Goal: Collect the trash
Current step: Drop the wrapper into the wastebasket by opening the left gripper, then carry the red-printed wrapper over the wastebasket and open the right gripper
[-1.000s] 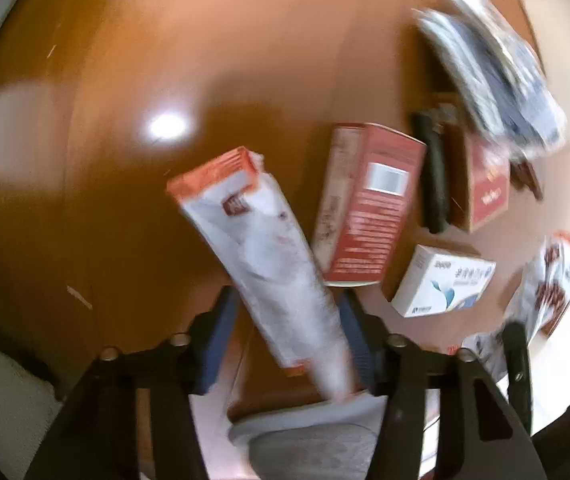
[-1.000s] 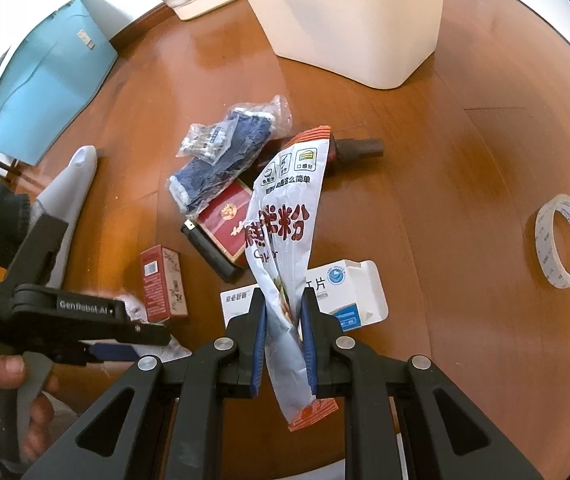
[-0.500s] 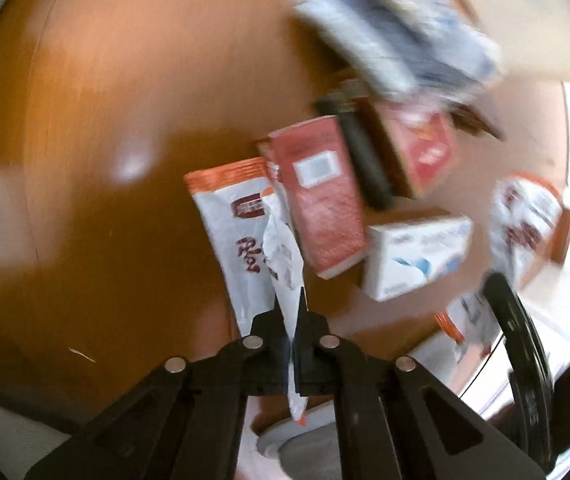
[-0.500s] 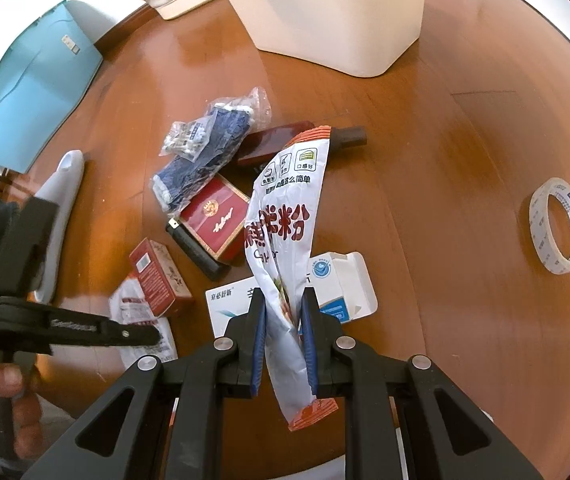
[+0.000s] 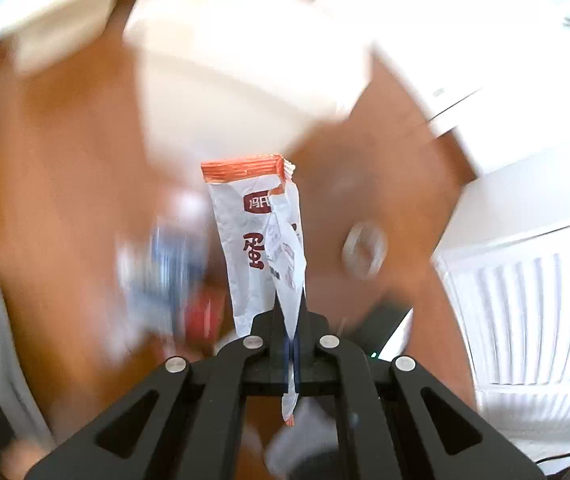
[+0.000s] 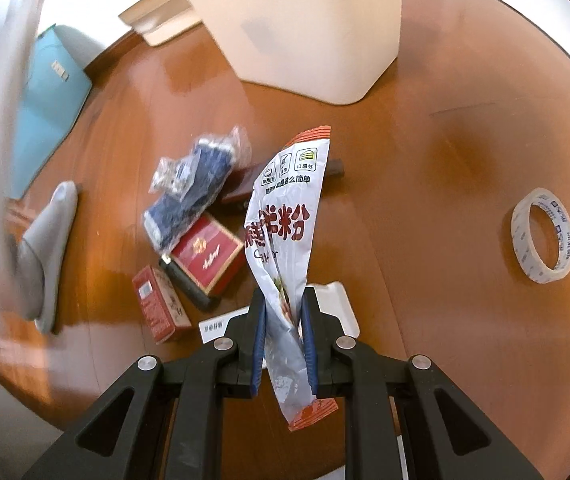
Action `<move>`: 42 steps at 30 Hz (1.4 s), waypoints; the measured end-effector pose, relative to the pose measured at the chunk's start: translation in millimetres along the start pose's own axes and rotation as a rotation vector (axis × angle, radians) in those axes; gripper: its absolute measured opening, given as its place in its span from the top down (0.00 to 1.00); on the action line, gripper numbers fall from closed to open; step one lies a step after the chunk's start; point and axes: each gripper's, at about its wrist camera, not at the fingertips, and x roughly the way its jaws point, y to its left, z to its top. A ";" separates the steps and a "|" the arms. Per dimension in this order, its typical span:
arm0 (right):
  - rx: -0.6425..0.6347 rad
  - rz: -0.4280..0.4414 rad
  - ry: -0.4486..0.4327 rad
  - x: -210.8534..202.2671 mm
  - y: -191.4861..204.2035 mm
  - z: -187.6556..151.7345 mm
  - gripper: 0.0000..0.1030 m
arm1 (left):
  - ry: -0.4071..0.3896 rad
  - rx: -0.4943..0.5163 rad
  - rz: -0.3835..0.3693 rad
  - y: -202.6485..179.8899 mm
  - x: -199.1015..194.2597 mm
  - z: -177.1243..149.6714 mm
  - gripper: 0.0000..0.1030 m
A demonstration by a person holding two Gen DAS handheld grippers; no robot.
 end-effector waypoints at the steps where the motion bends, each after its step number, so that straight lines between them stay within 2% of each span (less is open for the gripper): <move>1: 0.006 0.004 -0.007 -1.1 -0.7 0.5 0.83 | -0.072 0.047 0.004 -6.9 -18.3 29.4 0.99; 4: 0.027 0.013 -0.021 -3.2 -2.3 0.7 0.83 | -0.200 0.100 -0.017 -19.2 -36.4 108.0 0.99; 5: 0.039 0.018 -0.026 -3.6 -3.5 0.5 0.83 | -0.222 0.124 -0.013 -21.9 -33.7 131.7 0.99; 6: 0.047 0.020 -0.029 -3.8 -4.5 0.3 0.83 | -0.213 0.149 -0.002 -24.8 -25.4 148.3 0.99; 9: 0.066 0.024 -0.045 -7.1 -8.4 0.2 0.83 | -0.130 0.145 0.032 -25.3 40.9 190.1 0.99; 12: 0.080 0.020 -0.048 -9.0 -14.6 -0.9 0.83 | 0.054 0.020 0.023 0.3 121.3 210.4 0.98; 14: 0.090 0.016 -0.044 -9.9 -16.9 -3.9 0.83 | 0.070 -0.048 0.042 8.4 138.3 209.2 0.92; 16: 0.094 0.013 -0.037 -8.7 -17.9 -6.4 0.83 | 0.027 -0.069 0.012 10.3 142.5 203.9 0.71; 18: 0.092 0.008 -0.031 -9.5 -19.7 -8.7 0.83 | -0.019 -0.062 -0.026 9.9 143.5 207.5 0.01; 20: 0.093 0.000 -0.028 -10.3 -22.9 -10.5 0.83 | -0.067 -0.061 -0.038 9.2 134.7 210.4 0.00; 23: 0.097 -0.015 -0.036 -14.1 -28.4 -8.9 0.83 | -0.092 -0.052 -0.066 8.3 116.7 207.5 0.00; 26: 0.100 -0.037 -0.072 -27.0 -35.9 2.5 0.83 | -0.143 -0.022 -0.090 9.1 80.7 191.4 0.00; 30: 0.096 -0.077 -0.180 -67.7 -47.4 34.7 0.83 | -0.231 -0.029 -0.082 32.0 26.9 147.8 0.00; 35: 0.031 -0.155 -0.426 -159.1 -56.8 102.9 0.82 | -0.303 -0.114 0.030 73.7 -6.5 82.0 0.00; 36: 0.022 -0.160 -0.473 -176.1 -57.0 121.7 0.82 | -0.299 -0.137 0.043 81.3 -5.1 72.5 0.00; 38: -0.006 -0.142 -0.515 -196.1 -51.9 163.6 0.79 | -0.223 -0.196 0.064 96.0 11.3 53.8 0.00; 41: -0.111 -0.147 -0.520 -196.6 -27.4 226.3 0.79 | -0.149 -0.217 0.110 111.8 31.6 29.3 0.00; 42: -0.164 -0.139 -0.481 -183.8 -15.9 251.9 0.79 | -0.128 -0.205 0.139 115.5 37.0 21.9 0.00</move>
